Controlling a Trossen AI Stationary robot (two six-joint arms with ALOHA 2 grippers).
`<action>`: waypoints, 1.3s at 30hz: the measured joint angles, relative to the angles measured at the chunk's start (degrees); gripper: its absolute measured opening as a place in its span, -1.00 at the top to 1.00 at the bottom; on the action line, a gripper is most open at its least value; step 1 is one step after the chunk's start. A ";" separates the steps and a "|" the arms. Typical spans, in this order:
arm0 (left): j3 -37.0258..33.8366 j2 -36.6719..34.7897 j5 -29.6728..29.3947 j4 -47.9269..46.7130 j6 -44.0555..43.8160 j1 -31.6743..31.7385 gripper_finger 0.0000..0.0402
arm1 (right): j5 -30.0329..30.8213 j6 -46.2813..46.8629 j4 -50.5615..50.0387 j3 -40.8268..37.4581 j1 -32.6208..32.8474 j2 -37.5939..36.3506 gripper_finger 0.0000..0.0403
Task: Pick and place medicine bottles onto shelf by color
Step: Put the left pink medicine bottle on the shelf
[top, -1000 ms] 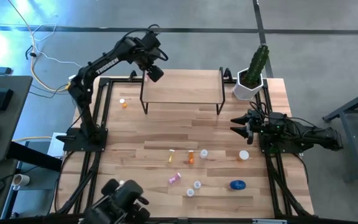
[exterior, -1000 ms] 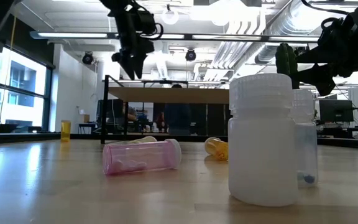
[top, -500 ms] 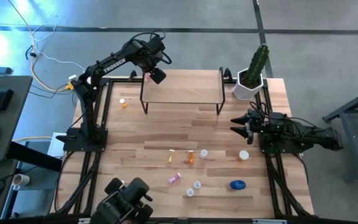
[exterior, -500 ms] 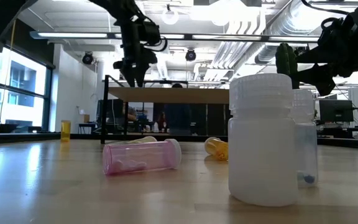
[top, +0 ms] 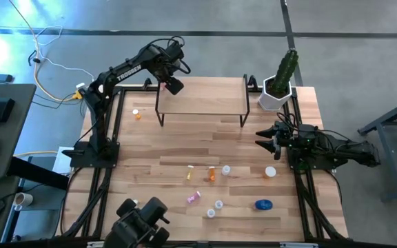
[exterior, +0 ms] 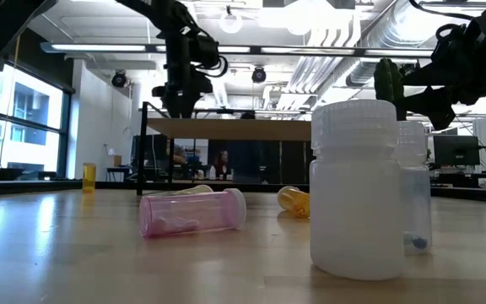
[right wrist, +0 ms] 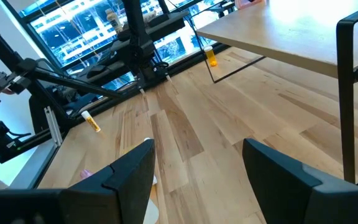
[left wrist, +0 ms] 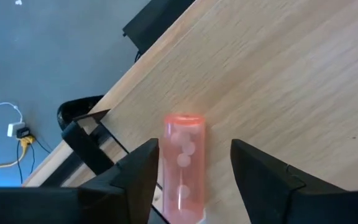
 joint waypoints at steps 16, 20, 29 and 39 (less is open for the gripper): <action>0.34 2.09 0.31 -1.27 2.58 -1.09 0.47 | 0.00 0.00 -0.02 0.01 0.02 0.00 -0.16; 1.49 2.28 0.15 -1.79 4.08 -1.67 0.57 | 0.00 0.00 -0.02 0.01 0.01 0.00 -0.16; 3.71 2.39 0.46 -3.48 7.33 -4.00 0.57 | -0.02 0.00 -0.01 0.01 0.01 0.00 -0.16; 8.04 2.26 1.27 -5.84 10.51 -10.02 0.57 | -0.01 0.00 -0.02 0.00 0.00 0.00 -0.16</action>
